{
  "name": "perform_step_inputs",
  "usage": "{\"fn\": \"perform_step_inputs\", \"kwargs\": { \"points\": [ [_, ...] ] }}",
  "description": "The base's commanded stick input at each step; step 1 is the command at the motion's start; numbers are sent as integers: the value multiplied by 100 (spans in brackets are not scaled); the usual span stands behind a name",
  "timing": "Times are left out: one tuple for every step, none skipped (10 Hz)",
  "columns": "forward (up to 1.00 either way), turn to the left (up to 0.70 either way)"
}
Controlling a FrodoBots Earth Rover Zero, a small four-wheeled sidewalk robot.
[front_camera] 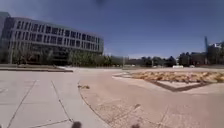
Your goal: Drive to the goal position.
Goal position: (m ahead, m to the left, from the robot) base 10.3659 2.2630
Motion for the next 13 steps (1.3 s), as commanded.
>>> {"fn": "perform_step_inputs", "kwargs": {
  "points": [
    [85,2],
    [85,2],
    [85,2],
    [85,2],
    [85,2],
    [85,2],
    [85,2],
    [85,2],
    [85,2],
    [85,2],
    [85,2],
    [85,2],
    [85,2]
  ]
}}
